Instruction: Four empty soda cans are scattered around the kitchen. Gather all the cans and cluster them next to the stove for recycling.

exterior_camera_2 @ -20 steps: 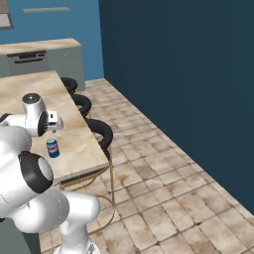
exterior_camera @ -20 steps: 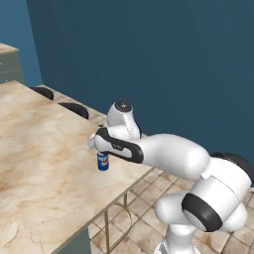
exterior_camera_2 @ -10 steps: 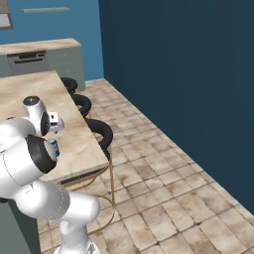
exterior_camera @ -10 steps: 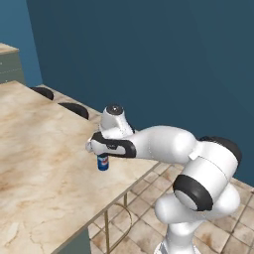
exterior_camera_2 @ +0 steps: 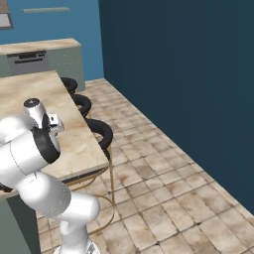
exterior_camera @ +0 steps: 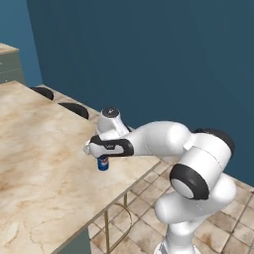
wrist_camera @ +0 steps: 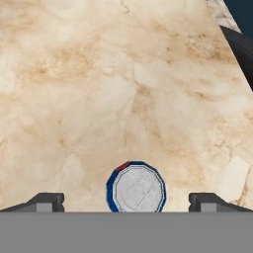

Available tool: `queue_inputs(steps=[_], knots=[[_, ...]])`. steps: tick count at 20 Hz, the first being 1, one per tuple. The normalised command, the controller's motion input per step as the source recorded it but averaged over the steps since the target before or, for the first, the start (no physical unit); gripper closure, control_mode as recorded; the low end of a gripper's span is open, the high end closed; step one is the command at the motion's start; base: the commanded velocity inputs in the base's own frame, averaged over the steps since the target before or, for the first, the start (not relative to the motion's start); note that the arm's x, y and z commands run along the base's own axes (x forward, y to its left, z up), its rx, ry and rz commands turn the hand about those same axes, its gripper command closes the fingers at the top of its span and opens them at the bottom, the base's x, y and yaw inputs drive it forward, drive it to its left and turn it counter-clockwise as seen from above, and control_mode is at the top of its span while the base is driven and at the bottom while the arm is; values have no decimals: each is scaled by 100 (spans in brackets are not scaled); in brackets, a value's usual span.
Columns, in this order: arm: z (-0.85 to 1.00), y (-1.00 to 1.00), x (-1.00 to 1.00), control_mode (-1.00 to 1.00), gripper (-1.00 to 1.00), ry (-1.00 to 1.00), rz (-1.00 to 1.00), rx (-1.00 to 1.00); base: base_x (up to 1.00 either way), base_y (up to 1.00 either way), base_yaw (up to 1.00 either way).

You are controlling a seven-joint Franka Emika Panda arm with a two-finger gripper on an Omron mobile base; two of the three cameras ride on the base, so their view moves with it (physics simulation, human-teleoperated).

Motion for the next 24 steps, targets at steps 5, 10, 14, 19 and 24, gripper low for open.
queue_inputs(steps=[5, 10, 14, 19, 24], knots=[[-12, 0, 0, -100, -100, 0, 0, -3, 0, 0, 0], [-6, 0, 0, -100, -100, 1, 0, -3, 0, 0, 0], [-9, -2, 0, -100, -100, 2, 0, -2, 0, 0, 0], [-11, -7, 0, -100, -100, 2, 0, -3, 0, 0, 0], [-19, -4, 8, -100, -100, 4, 0, -1, 0, 0, 0]])
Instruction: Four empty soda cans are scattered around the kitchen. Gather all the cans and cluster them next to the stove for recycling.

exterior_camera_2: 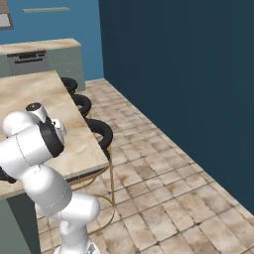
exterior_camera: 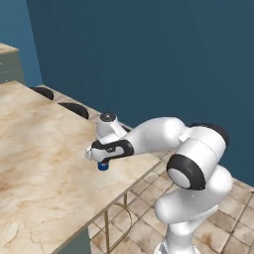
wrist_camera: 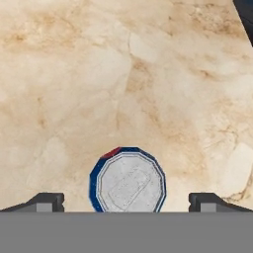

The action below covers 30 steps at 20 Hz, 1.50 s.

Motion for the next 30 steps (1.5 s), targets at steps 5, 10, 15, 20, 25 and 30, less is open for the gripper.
queue_inputs(steps=[5, 10, 15, 20, 25, 30], knots=[[-18, 1, 24, -100, -100, 0, 0, 0, 0, 0, 0], [-13, 1, 23, -100, -100, 0, 0, 0, 0, 0, 0], [-5, 12, 0, -100, -100, 7, -2, 0, 0, 0, 0], [-3, 15, -6, -100, -100, 12, -6, 0, 0, 0, 0], [-8, 2, -2, -100, -100, 13, -11, -2, 0, 0, 0], [-16, 0, -2, -100, 100, 10, -14, -13, 0, 0, 0]])
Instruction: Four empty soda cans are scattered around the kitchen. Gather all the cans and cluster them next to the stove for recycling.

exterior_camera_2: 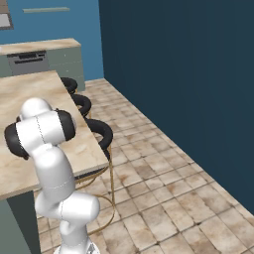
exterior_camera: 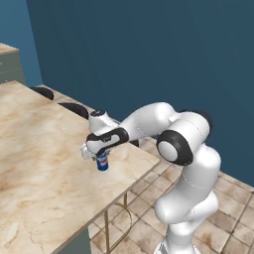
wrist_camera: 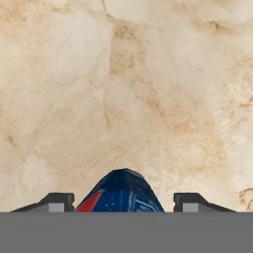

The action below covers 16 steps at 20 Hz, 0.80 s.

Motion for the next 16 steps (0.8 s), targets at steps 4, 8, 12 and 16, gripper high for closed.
queue_inputs(steps=[4, 8, 12, 16], knots=[[-18, -1, -6, -100, 100, 7, -15, -14, 0, 0, 0], [7, -2, -13, -100, 100, 5, -14, -2, 0, 0, 0], [39, -5, -34, -100, 100, 0, -14, 0, 0, 0, 0], [30, -9, -46, -100, 100, -17, -6, 0, 0, 0, 0]])
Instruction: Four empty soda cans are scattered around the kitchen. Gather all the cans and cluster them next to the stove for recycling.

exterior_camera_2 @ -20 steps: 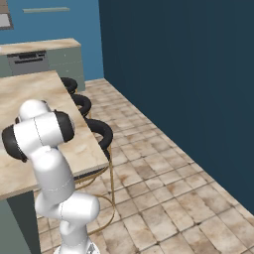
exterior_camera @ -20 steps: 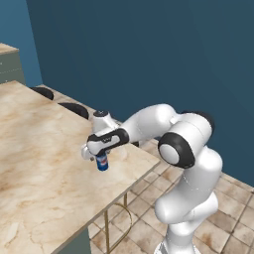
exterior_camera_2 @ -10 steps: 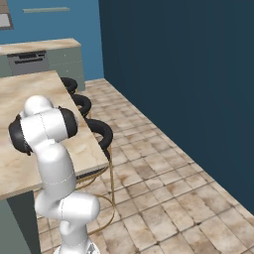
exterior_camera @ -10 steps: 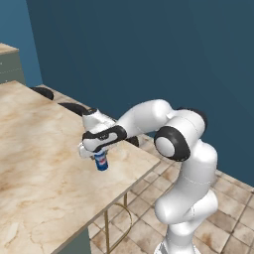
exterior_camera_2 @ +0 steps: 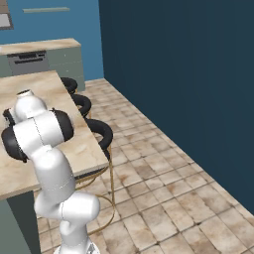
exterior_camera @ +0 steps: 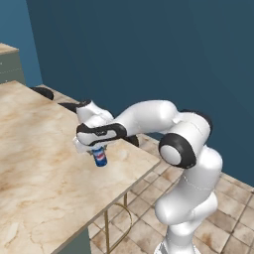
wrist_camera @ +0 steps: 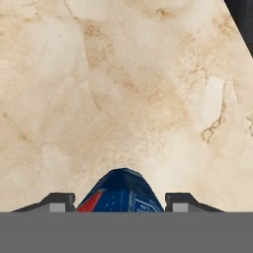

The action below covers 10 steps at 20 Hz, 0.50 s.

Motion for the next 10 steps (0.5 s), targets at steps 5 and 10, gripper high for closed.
queue_inputs(steps=[5, 10], knots=[[23, -25, -48, -100, 100, -29, 0, 0, 0, 0, 0], [22, -32, -40, -100, 100, -12, -1, 13, 0, 0, 0]])
